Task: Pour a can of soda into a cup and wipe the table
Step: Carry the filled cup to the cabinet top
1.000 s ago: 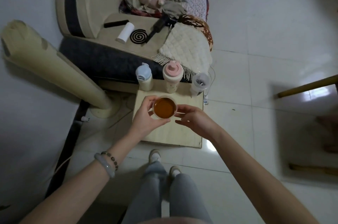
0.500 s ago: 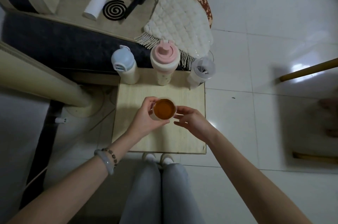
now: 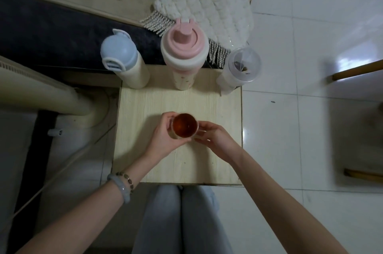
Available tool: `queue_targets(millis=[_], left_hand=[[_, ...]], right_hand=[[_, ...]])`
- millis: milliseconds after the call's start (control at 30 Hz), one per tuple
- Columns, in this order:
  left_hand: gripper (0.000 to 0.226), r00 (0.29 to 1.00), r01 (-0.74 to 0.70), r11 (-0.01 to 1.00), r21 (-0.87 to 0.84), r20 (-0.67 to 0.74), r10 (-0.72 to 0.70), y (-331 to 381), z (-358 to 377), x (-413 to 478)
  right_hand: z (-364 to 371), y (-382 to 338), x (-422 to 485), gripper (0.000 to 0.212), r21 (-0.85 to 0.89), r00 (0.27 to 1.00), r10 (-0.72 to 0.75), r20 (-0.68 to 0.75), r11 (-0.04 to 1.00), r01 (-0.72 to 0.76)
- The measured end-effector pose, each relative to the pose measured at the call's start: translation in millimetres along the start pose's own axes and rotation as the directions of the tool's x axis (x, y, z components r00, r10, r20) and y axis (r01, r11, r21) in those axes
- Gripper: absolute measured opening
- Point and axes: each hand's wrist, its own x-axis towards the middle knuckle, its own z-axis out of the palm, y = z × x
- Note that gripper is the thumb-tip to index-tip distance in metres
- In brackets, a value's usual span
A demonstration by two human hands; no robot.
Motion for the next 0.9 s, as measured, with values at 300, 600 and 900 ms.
queue_targets(millis=[300, 600, 900], left_hand=[[0.101, 0.989, 0.046, 0.969, 0.242, 0.126, -0.079, 31, -23, -21], [0.100, 0.956, -0.274, 0.728, 0.628, 0.261, 0.134, 176, -84, -92], [0.104, 0.839, -0.505, 0.409, 0.760, 0.322, 0.438, 334, -107, -142]], right_hand=[[7, -21, -31, 0.045, -0.273, 0.987, 0.028, -0.156, 0.959, -0.070], [47, -104, -180, 0.056, -0.812, 0.958, -0.236, -0.160, 0.583, 0.008], [81, -163, -319, 0.054, -0.989, 0.684, -0.718, -0.129, 0.147, -0.032]])
